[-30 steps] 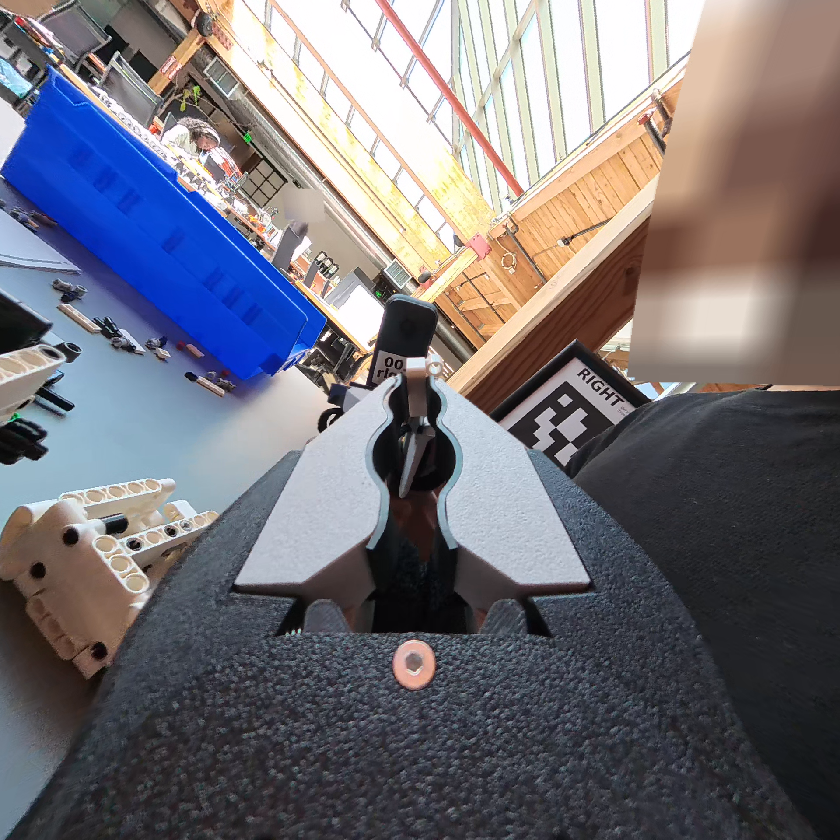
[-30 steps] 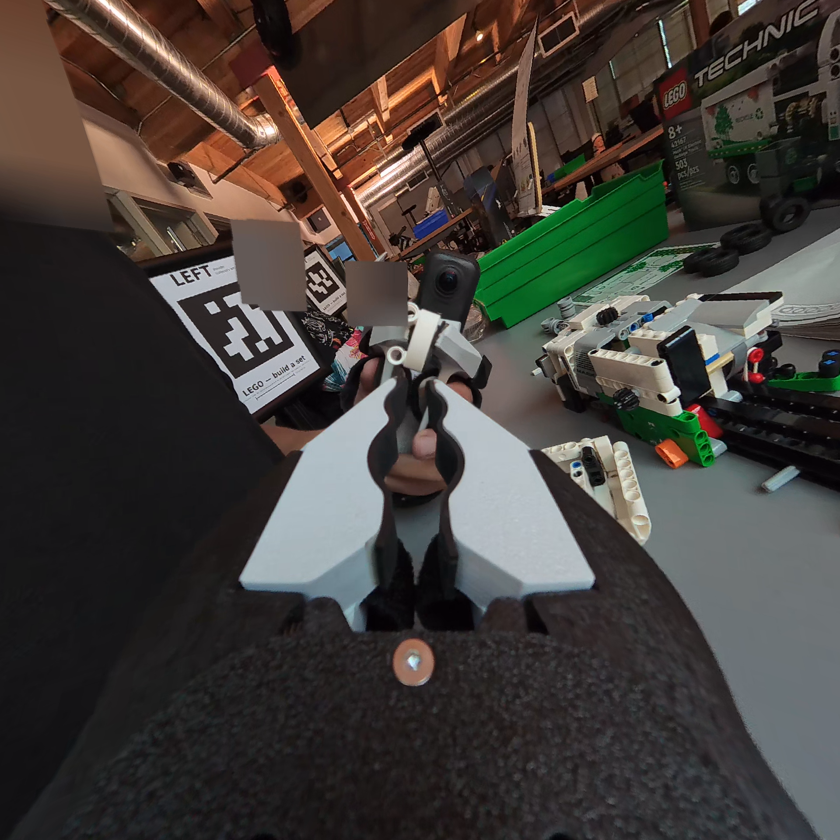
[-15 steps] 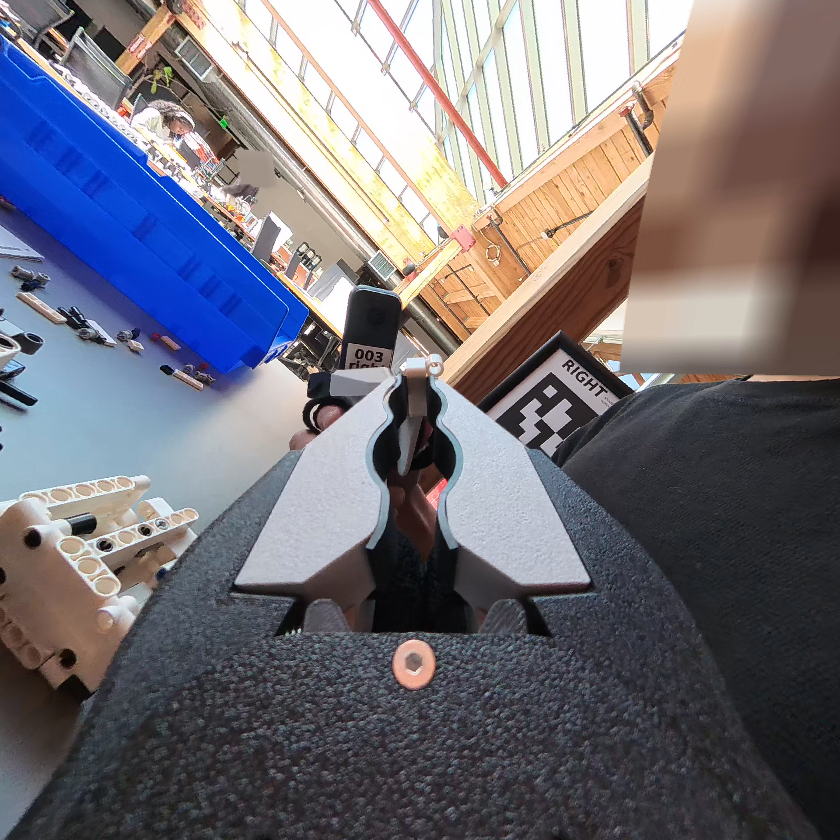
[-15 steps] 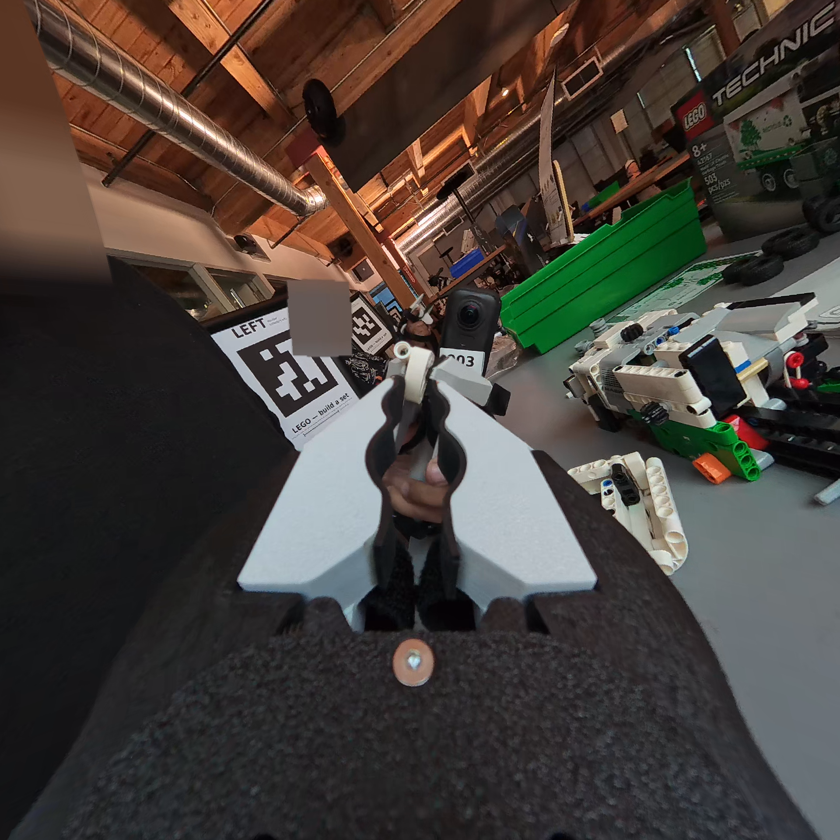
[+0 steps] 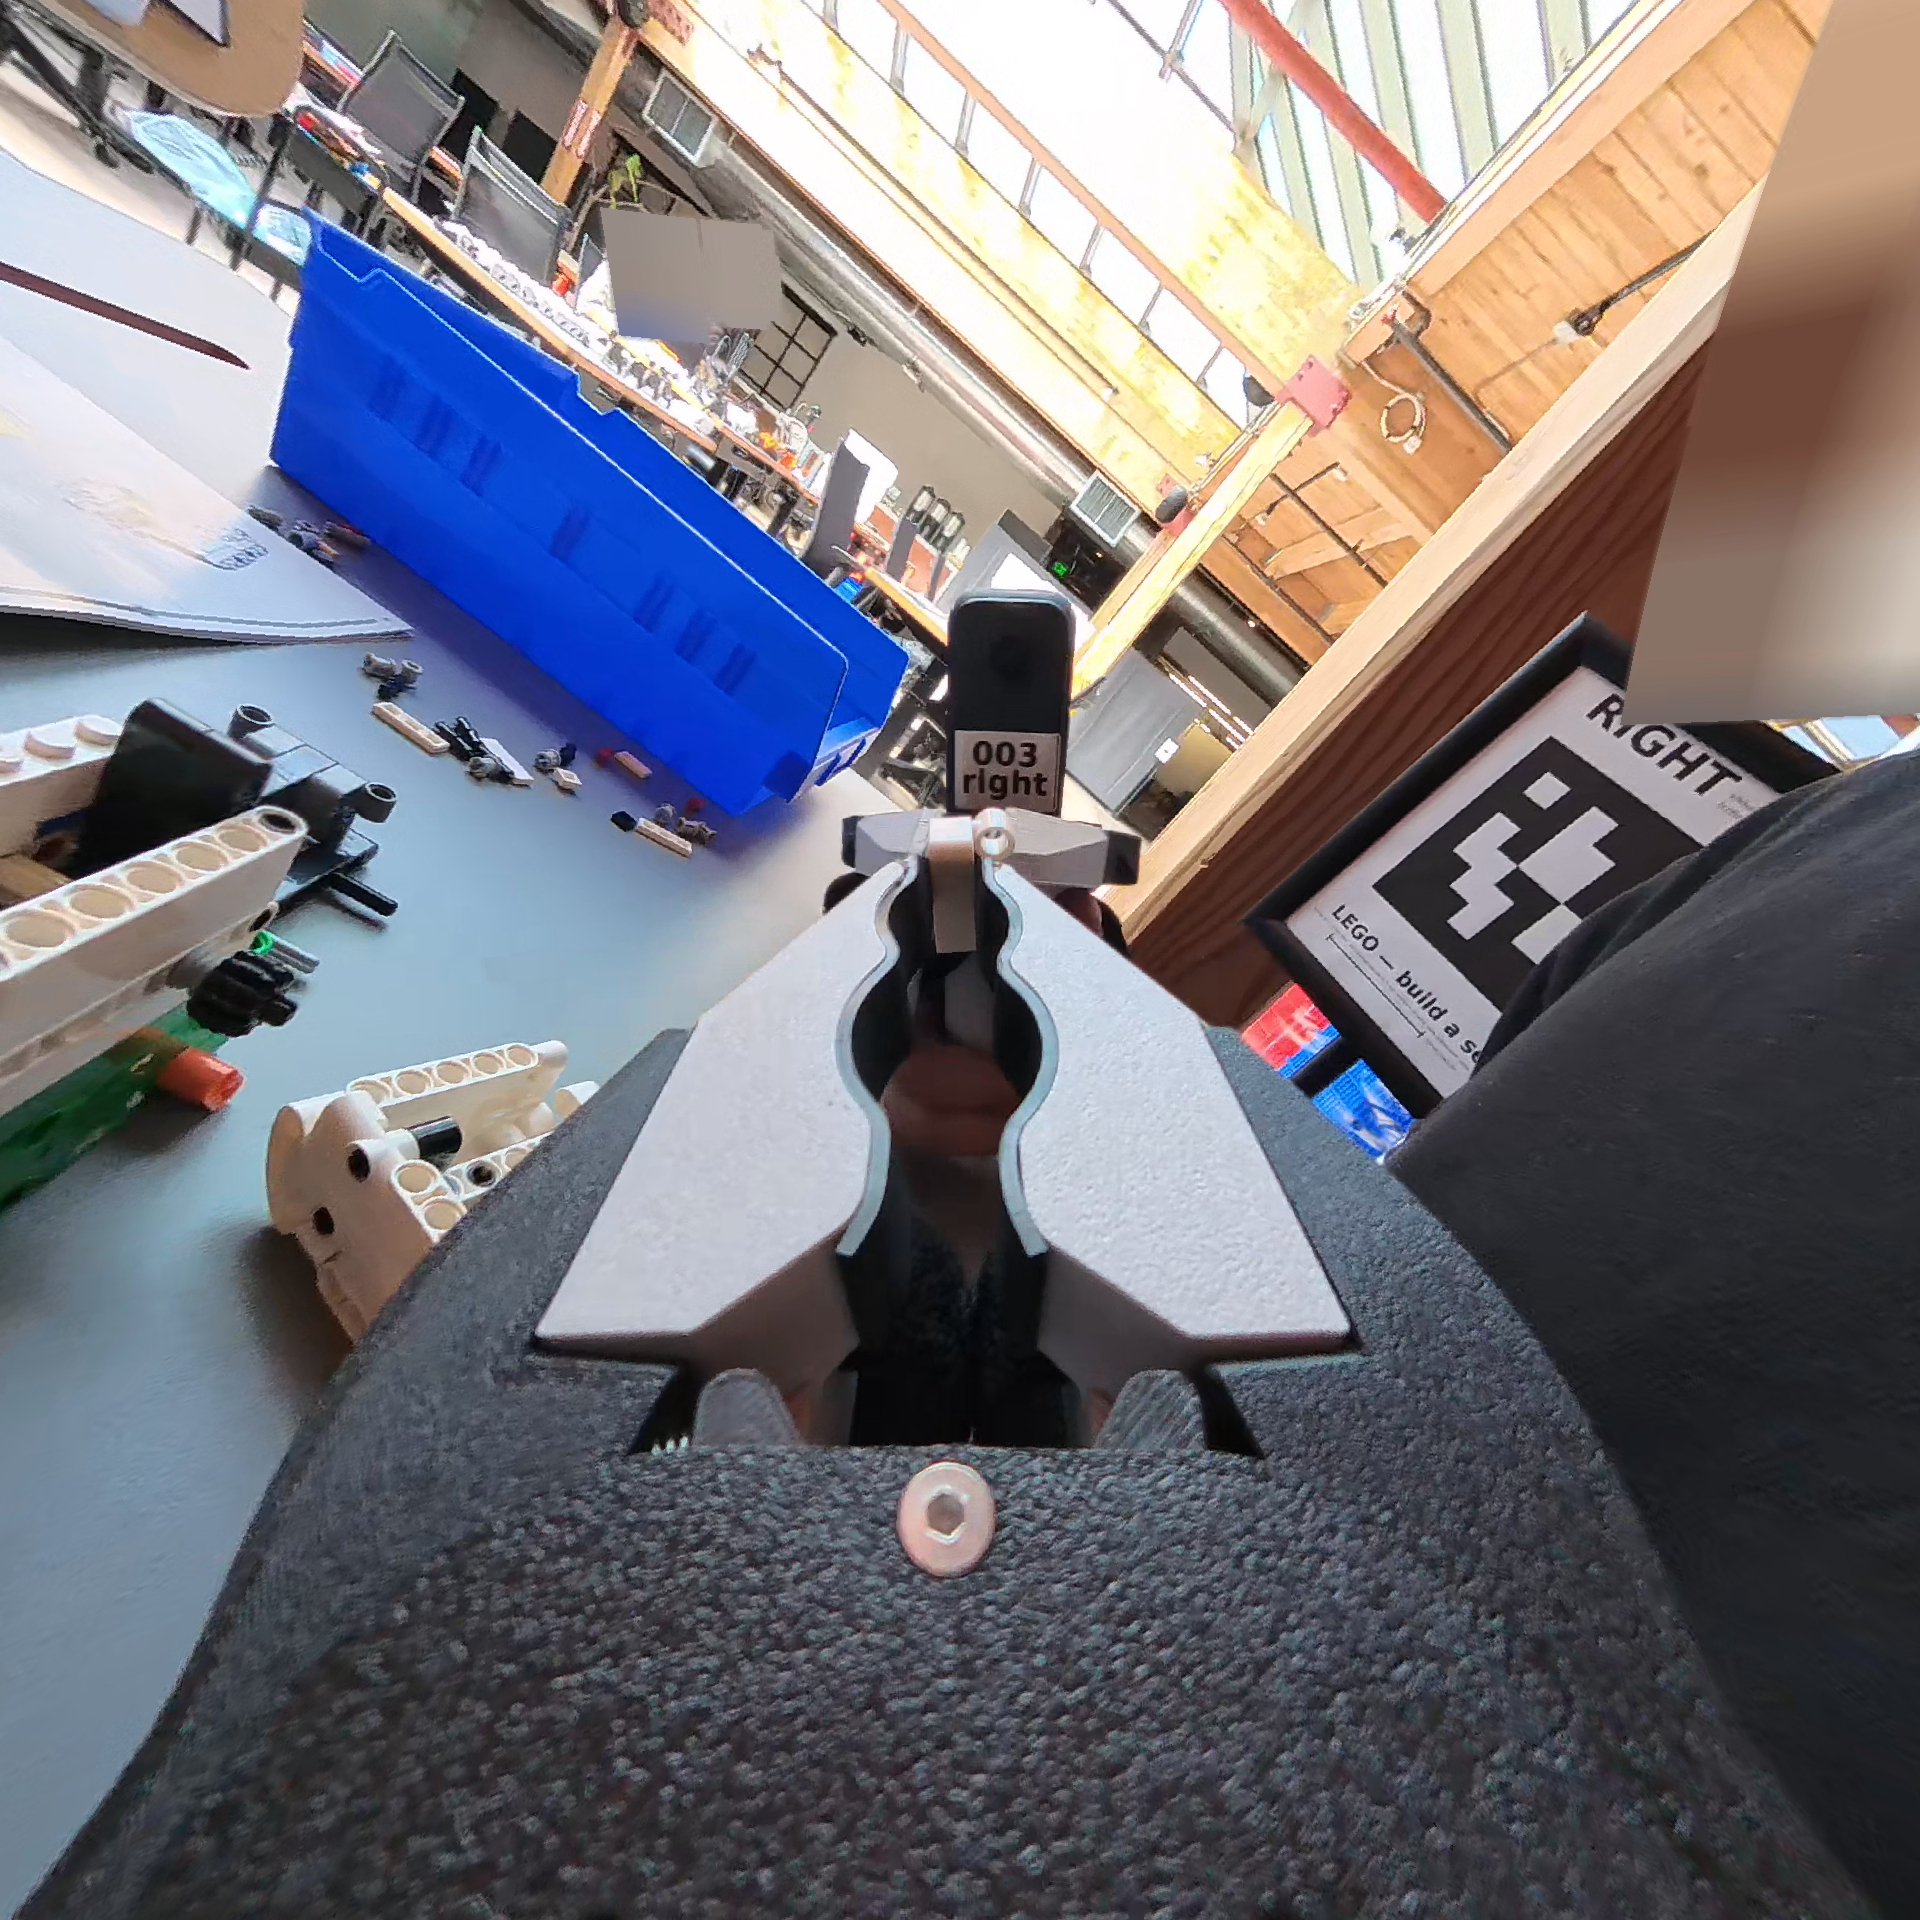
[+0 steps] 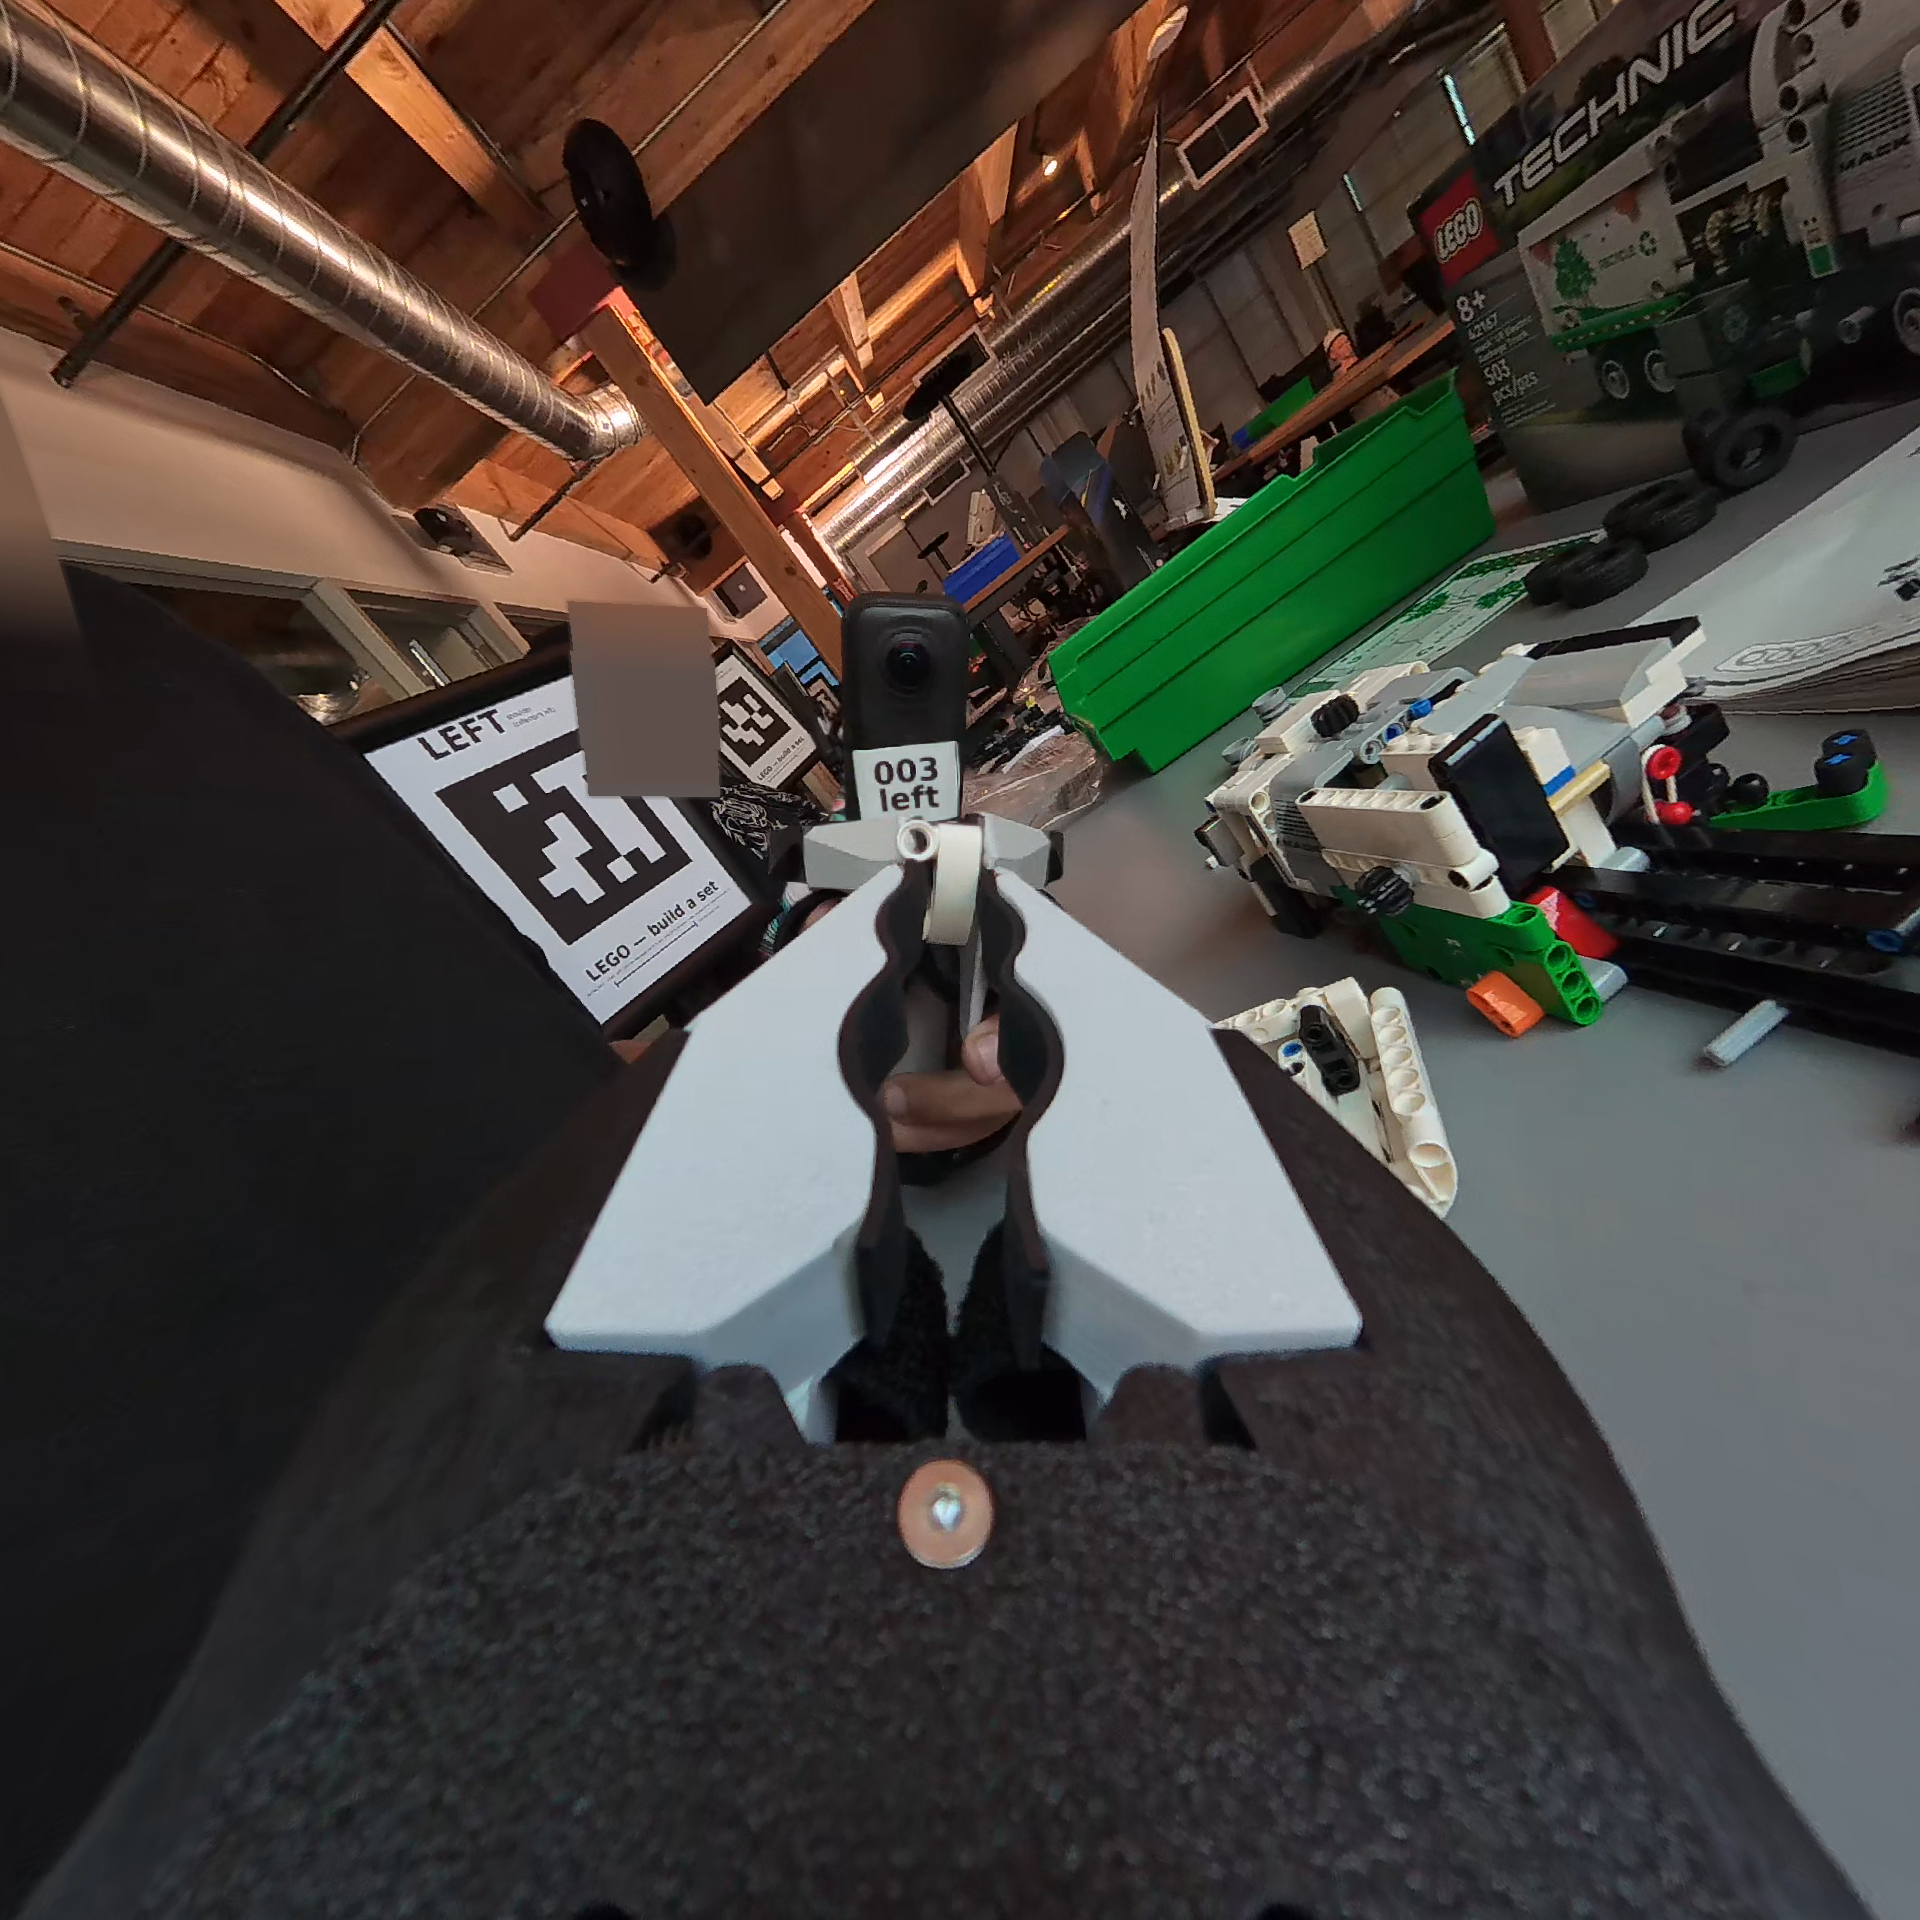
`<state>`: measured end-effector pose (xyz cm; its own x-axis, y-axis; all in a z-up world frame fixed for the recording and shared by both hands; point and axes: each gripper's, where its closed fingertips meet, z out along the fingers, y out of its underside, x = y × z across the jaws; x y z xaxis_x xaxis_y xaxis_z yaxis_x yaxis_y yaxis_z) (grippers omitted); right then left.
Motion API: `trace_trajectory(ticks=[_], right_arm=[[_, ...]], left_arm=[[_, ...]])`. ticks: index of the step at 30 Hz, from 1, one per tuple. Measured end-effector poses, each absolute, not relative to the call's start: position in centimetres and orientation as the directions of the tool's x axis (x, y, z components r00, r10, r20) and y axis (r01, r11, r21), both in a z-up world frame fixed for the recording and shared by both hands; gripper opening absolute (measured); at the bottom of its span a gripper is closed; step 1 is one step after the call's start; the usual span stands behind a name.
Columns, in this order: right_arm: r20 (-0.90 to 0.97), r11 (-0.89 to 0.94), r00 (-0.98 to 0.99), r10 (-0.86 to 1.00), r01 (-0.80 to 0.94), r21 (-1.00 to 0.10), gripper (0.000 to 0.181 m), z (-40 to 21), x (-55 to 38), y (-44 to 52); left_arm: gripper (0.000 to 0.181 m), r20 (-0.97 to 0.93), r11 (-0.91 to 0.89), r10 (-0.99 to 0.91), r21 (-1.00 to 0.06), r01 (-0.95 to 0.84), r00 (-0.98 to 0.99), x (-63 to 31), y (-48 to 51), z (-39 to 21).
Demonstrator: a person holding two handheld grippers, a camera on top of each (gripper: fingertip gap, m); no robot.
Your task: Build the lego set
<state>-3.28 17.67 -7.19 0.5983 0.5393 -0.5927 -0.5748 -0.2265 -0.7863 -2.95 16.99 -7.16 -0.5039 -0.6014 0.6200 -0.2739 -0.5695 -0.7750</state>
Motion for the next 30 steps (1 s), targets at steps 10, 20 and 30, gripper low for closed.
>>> trace_trajectory(ticks=[10, 20, 30], right_arm=[[-0.596, -0.234, 0.538, 0.596, -0.593, -0.770, 0.006, -6.4, -4.0, 17.0], [-0.583, -0.244, 0.611, 0.535, -0.549, -0.800, 0.006, -7.5, -3.6, 17.7], [-0.575, -0.251, 0.675, 0.462, -0.523, -0.815, 0.006, -8.6, -3.0, 18.4]], left_arm=[[0.006, 0.654, -0.616, -0.505, -0.730, -0.296, -0.563, -3.6, 16.3, -6.3], [0.008, 0.580, -0.509, -0.649, -0.812, -0.286, -0.492, -3.3, 17.1, -7.5], [0.009, 0.505, -0.420, -0.753, -0.862, -0.283, -0.422, -3.0, 17.9, -8.7]])
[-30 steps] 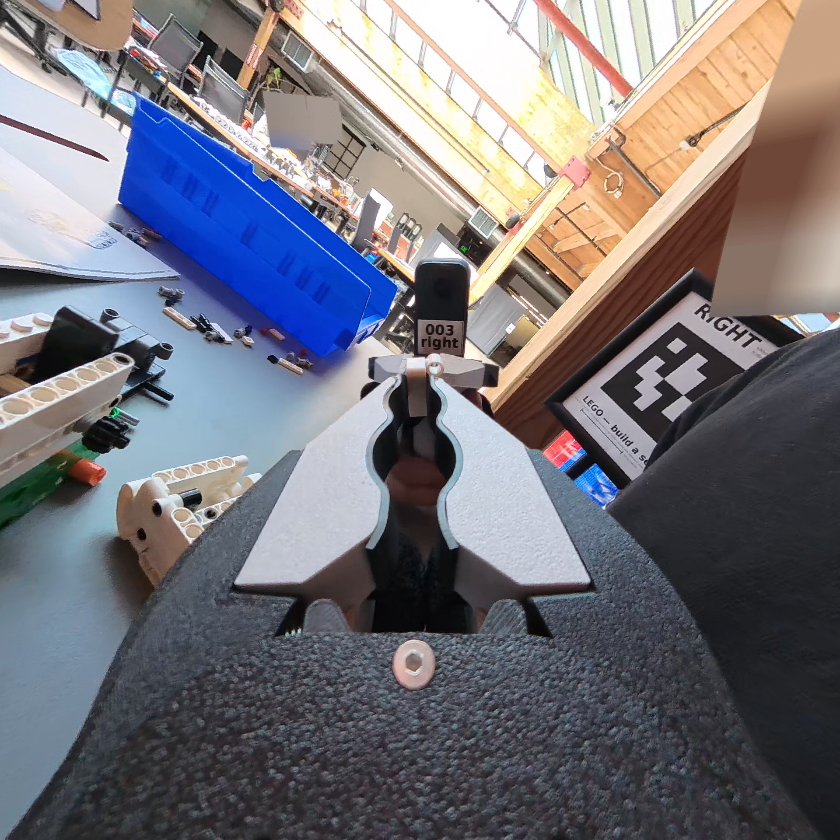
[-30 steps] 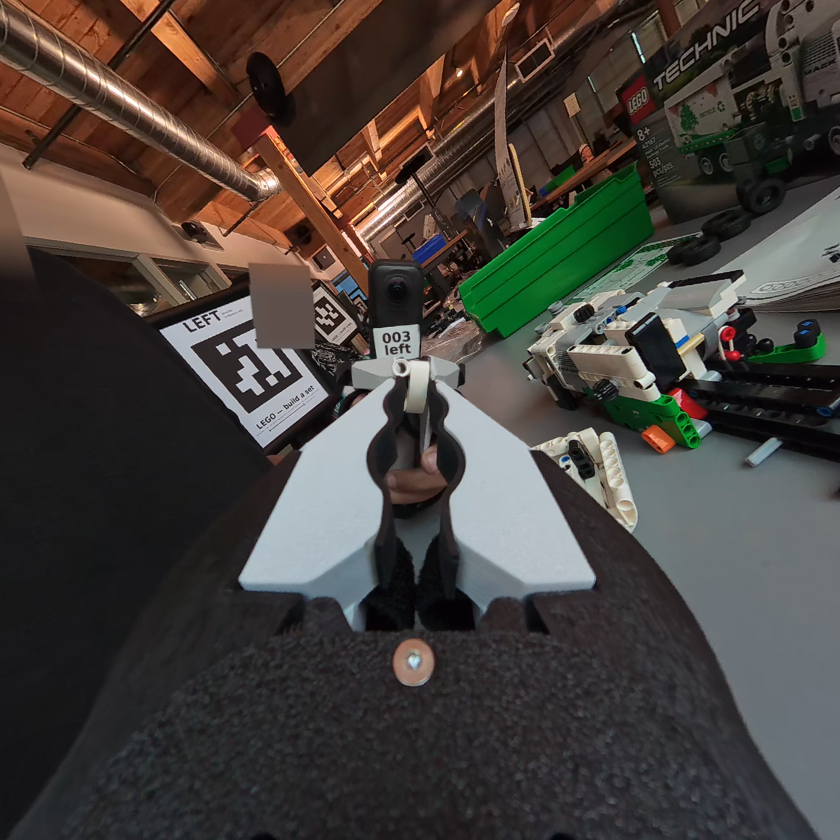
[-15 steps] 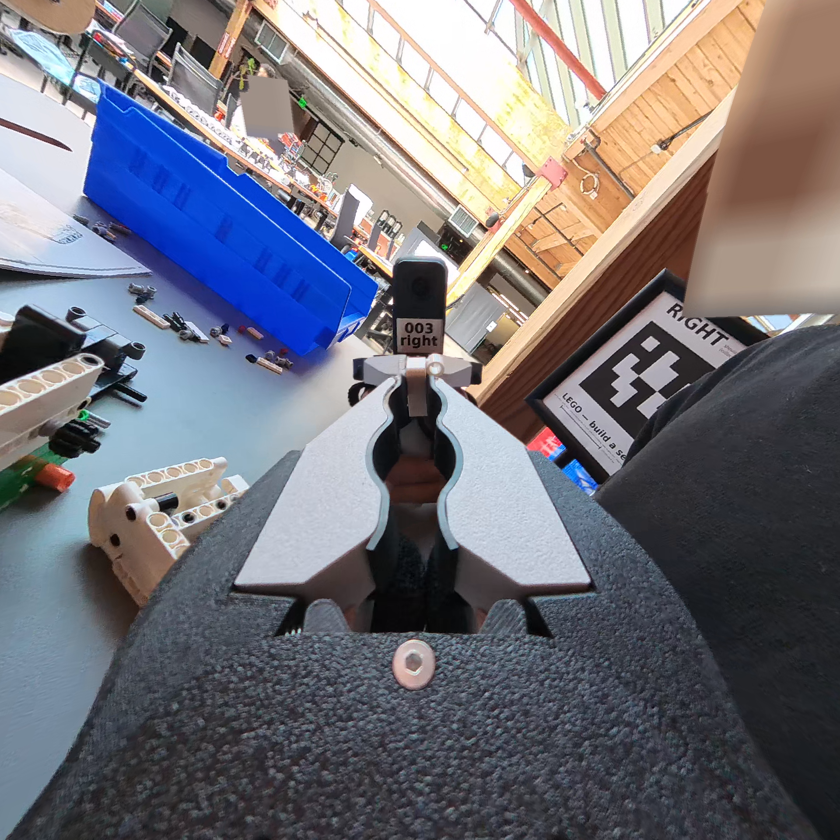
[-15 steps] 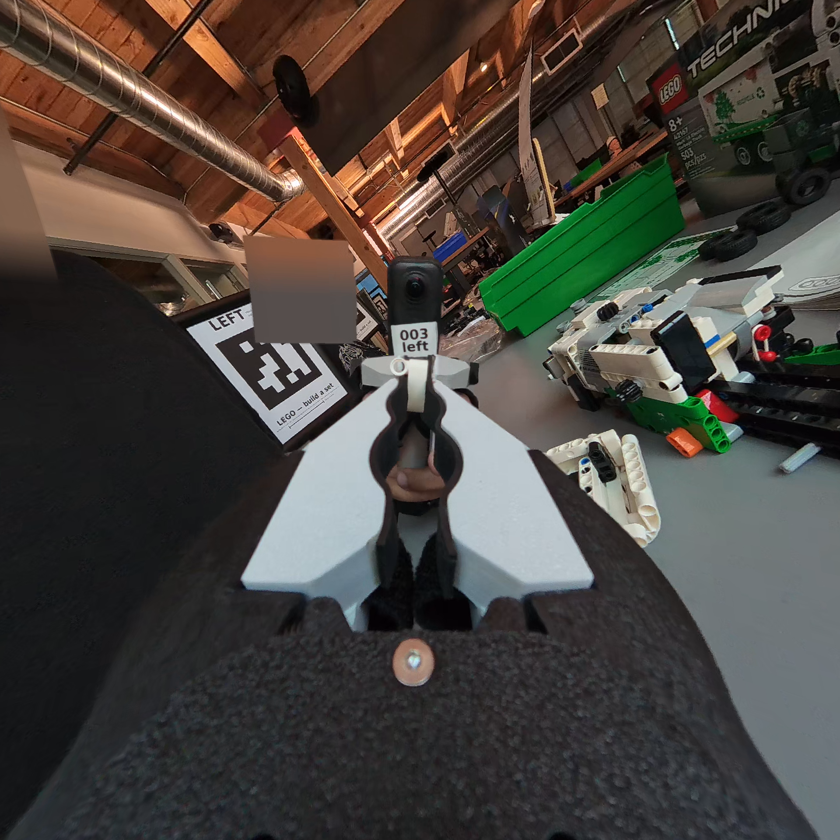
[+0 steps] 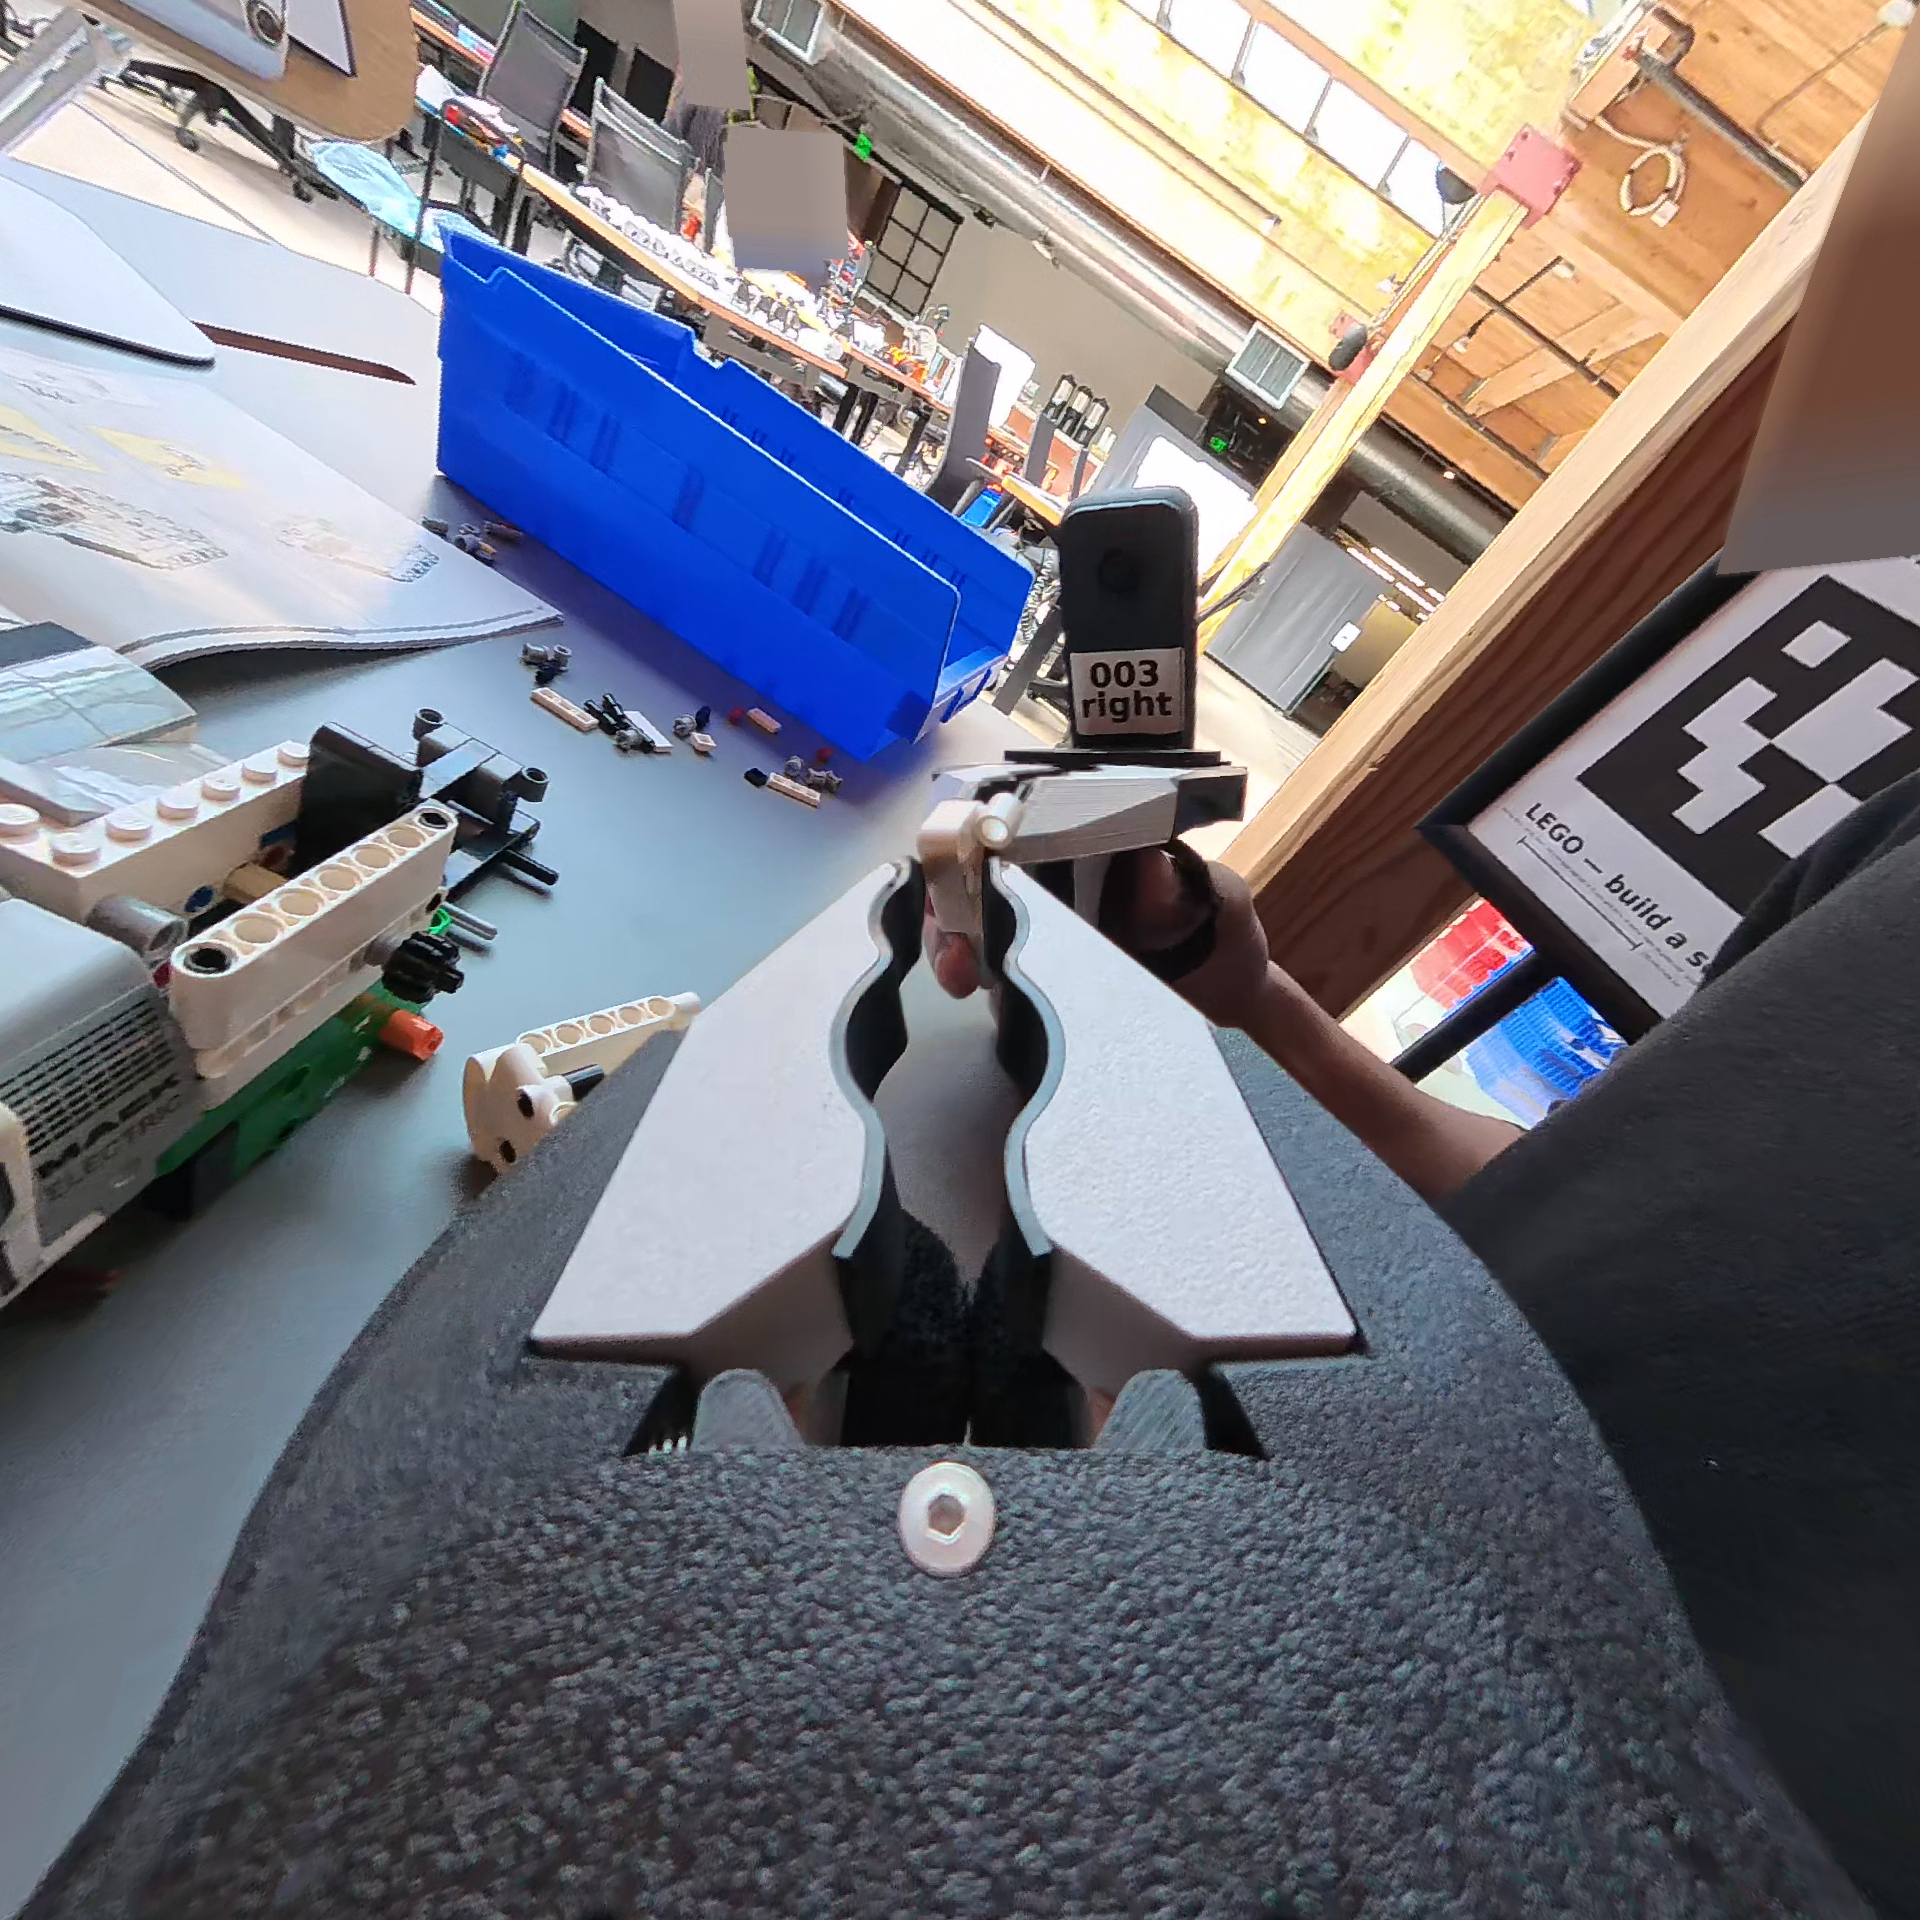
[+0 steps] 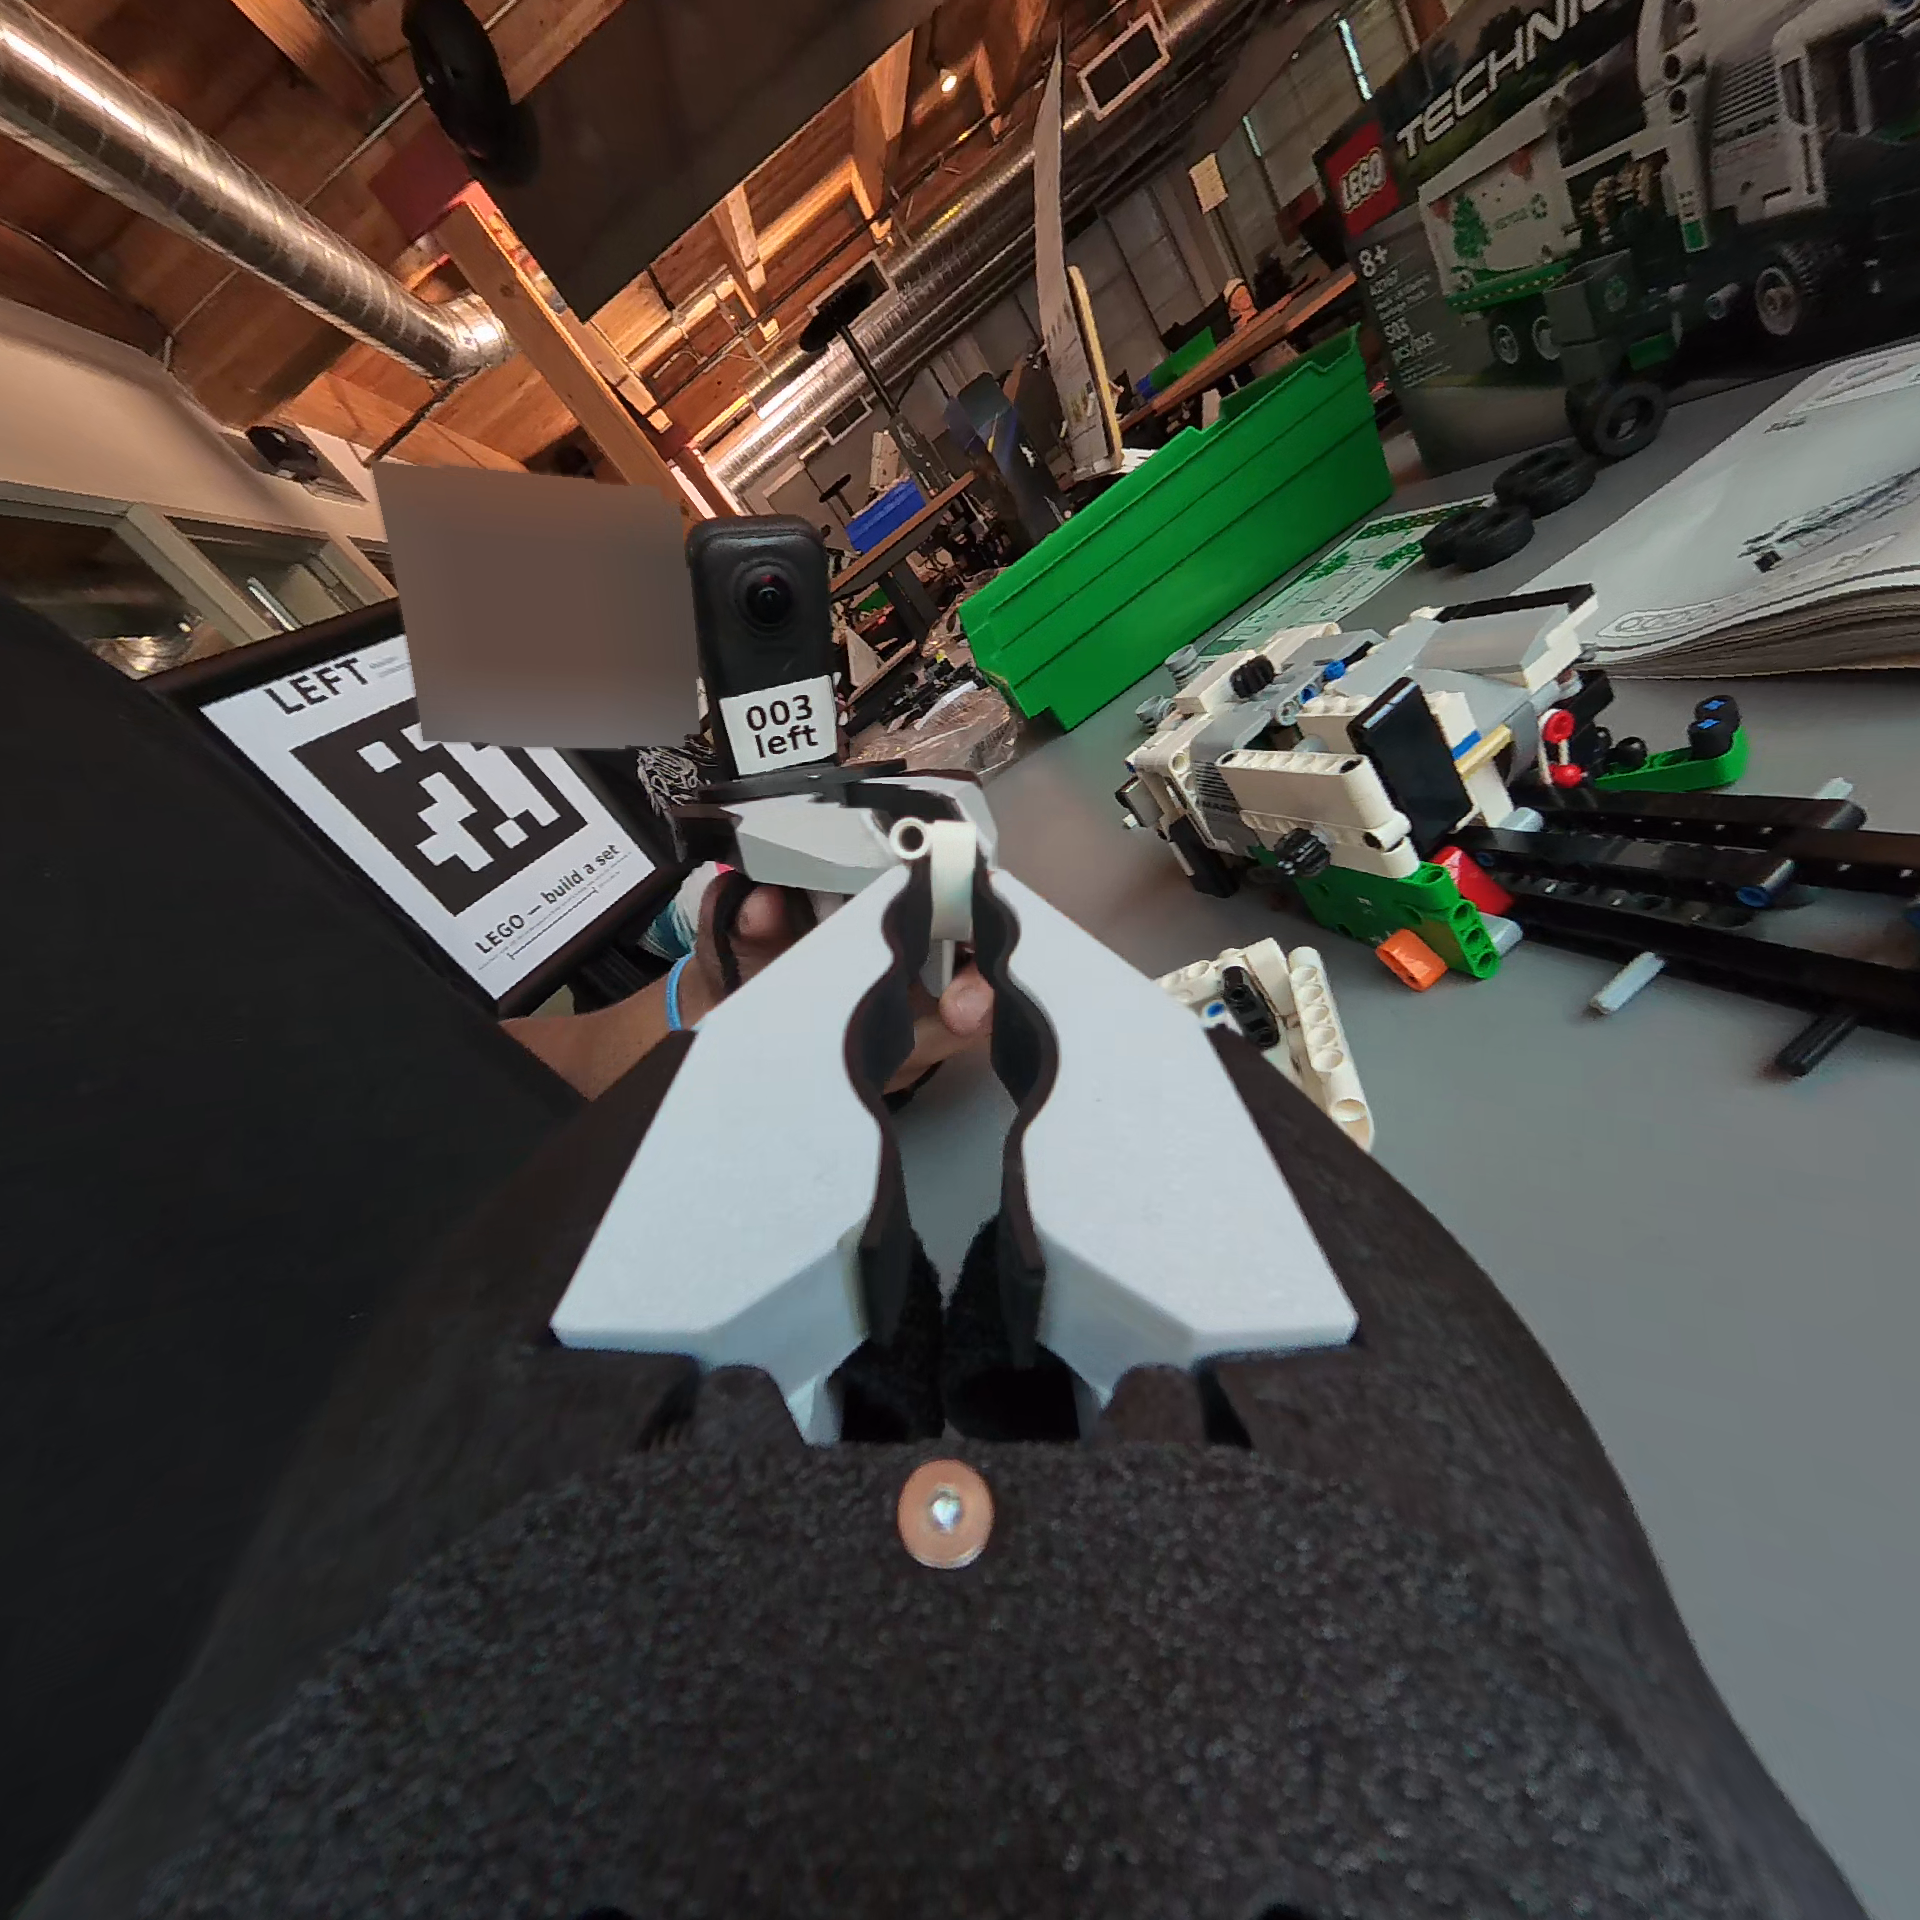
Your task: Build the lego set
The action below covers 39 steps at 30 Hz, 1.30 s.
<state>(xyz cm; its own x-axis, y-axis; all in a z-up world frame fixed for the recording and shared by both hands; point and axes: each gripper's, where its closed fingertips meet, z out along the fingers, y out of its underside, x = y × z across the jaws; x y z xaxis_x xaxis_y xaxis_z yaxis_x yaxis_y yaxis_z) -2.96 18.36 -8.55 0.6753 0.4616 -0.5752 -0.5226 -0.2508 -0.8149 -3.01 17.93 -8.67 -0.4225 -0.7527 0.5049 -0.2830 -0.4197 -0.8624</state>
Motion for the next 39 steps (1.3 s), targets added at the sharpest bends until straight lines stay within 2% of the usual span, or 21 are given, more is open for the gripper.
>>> trace_trajectory(ticks=[5, 7, 10, 16, 22, 25, 29, 34, 37, 39], right_arm=[[-0.480, -0.218, 0.823, 0.303, -0.431, -0.876, 0.007, -9.9, -0.8, 19.0], [-0.360, -0.206, 0.904, 0.230, -0.317, -0.926, 0.007, -10.3, -0.3, 19.2], [-0.071, -0.204, 0.994, 0.079, -0.054, -0.978, 0.007, -10.9, 0.7, 19.5], [0.296, -0.202, 0.954, -0.045, 0.282, -0.938, 0.007, -10.3, 0.4, 19.6], [0.504, -0.171, 0.860, -0.085, 0.486, -0.857, 0.006, -9.2, -0.7, 19.4], [0.537, -0.171, 0.843, -0.046, 0.522, -0.835, 0.006, -9.6, -1.3, 19.5], [0.507, -0.138, 0.862, -0.020, 0.500, -0.855, 0.006, -9.4, -1.9, 19.4], [0.213, -0.064, 0.962, 0.171, 0.226, -0.972, 0.012, -8.5, -3.4, 18.6], [0.006, -0.114, 0.934, 0.356, 0.050, -0.992, 0.027, -8.5, -4.9, 18.1], [-0.054, -0.127, 0.917, 0.395, -0.003, -0.992, 0.030, -8.6, -5.2, 17.9]], left_arm=[[0.015, 0.482, -0.400, -0.802, -0.872, -0.283, -0.353, -2.7, 19.0, -9.3], [0.017, 0.479, -0.402, -0.815, -0.873, -0.277, -0.327, -2.5, 19.3, -9.3], [0.020, 0.474, -0.403, -0.827, -0.875, -0.269, -0.302, -2.3, 19.5, -9.1], [0.023, 0.407, -0.332, -0.873, -0.900, -0.284, -0.269, -1.7, 19.1, -9.4], [0.018, 0.432, -0.356, -0.865, -0.887, -0.293, -0.257, -1.5, 19.1, -9.6], [0.008, 0.432, -0.353, -0.857, -0.889, -0.291, -0.280, -1.7, 19.0, -9.4], [0.007, 0.382, -0.290, -0.863, -0.911, -0.295, -0.330, -2.2, 18.8, -9.3], [0.007, 0.282, -0.160, -0.839, -0.946, -0.283, -0.465, -4.0, 19.1, -8.8], [0.007, 0.255, -0.136, -0.795, -0.959, -0.248, -0.550, -5.1, 19.1, -7.7], [0.007, 0.204, -0.073, -0.769, -0.969, -0.234, -0.605, -5.8, 18.6, -7.7]])
